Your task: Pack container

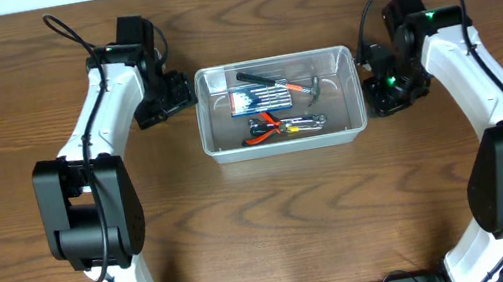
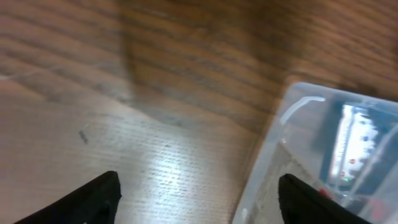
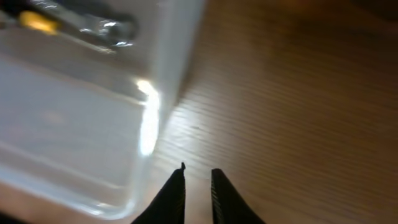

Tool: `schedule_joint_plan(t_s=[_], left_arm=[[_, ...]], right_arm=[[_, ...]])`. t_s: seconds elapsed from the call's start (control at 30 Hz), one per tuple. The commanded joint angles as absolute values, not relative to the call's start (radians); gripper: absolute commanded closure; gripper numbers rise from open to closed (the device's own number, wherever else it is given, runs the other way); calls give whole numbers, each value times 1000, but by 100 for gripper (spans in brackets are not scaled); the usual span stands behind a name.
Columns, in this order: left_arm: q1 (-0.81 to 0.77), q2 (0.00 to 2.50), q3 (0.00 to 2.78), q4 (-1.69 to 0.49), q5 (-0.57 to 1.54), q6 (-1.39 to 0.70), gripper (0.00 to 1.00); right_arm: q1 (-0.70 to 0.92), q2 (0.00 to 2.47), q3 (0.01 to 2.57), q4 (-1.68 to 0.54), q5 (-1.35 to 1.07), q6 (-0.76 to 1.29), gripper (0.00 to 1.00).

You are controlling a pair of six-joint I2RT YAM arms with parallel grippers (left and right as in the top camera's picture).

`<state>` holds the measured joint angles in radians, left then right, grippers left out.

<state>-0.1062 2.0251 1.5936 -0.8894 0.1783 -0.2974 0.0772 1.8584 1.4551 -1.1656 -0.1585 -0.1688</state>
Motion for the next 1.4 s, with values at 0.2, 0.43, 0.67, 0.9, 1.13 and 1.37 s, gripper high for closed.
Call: schedule_joint_plan(t_s=[0.2,0.43,0.67,0.9,1.13,1.37], left_arm=[[-6,1911,1623,-907,19,-212,2],[4,1707,1629,-944,-102,-142,2],[4,1507,1624,-1104,-102,-142,1],[-25,1256,1495,-1096,-89,-131,2],[-100,872,1159,-992,-99,-116,1],[-124,474,853,-818,-99,-69,2]], right_arm=[[59,1861,1502,-1001,13,-105,1],[40,1858,1708,-947,56,-96,1],[-21,1769,1792,-1070,52,8,1],[-25,1535,1692,-1096,48,53,1],[27,1132,1284,-934,54,70,1],[158,789,860,-910,202,274,1]])
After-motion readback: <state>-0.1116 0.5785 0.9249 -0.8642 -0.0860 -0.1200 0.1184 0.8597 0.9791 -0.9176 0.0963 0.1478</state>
